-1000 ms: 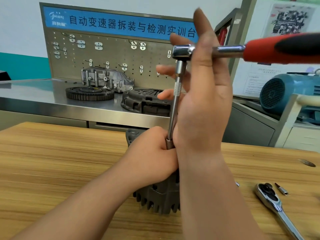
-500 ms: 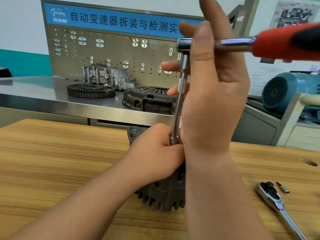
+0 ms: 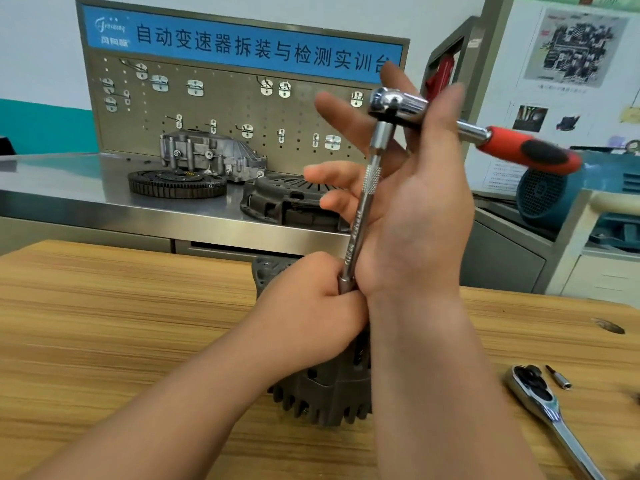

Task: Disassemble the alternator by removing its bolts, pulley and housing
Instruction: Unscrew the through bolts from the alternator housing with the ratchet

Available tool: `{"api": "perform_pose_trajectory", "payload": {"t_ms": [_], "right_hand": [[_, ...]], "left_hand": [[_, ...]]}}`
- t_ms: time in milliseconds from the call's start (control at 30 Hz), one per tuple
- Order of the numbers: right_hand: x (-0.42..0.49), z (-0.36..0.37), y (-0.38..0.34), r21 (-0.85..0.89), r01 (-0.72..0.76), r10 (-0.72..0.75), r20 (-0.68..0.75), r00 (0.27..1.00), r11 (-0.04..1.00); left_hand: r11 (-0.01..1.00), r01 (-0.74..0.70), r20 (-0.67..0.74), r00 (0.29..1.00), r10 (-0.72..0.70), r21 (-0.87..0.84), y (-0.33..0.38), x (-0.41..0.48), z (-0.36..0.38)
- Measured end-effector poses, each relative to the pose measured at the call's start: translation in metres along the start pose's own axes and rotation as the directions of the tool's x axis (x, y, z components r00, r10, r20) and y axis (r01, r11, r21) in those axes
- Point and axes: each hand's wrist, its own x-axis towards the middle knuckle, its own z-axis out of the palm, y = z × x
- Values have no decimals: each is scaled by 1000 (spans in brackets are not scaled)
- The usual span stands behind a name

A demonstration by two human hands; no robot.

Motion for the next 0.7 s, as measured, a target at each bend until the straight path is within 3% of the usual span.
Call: {"api": "perform_pose_trajectory", "payload": {"t_ms": [100, 167, 367, 533, 600, 700], "right_hand": [[-2, 6, -2, -216, 234, -226, 60, 972, 948], [-2, 10, -3, -261, 315, -294, 116, 949, 912], [-1, 9, -1, -75, 106, -96, 129, 987, 992], [5, -4, 0, 86, -125, 116, 100, 988, 988], [4, -3, 1, 73, -85, 79, 87, 993, 994], [1, 3, 0, -67, 108, -104, 57, 993, 992]], "left_hand": [[999, -1, 4, 1000, 1, -34, 1, 0, 0], [999, -11, -3, 1000, 11, -41, 1, 0, -1], [1000, -14, 10, 1000, 14, -18, 2, -1, -3], [1000, -29, -1, 1000, 29, 8, 1, 0, -2], [1000, -17, -10, 1000, 17, 7, 1, 0, -1], [1000, 7, -13, 1000, -7, -22, 1, -1, 0]]}}
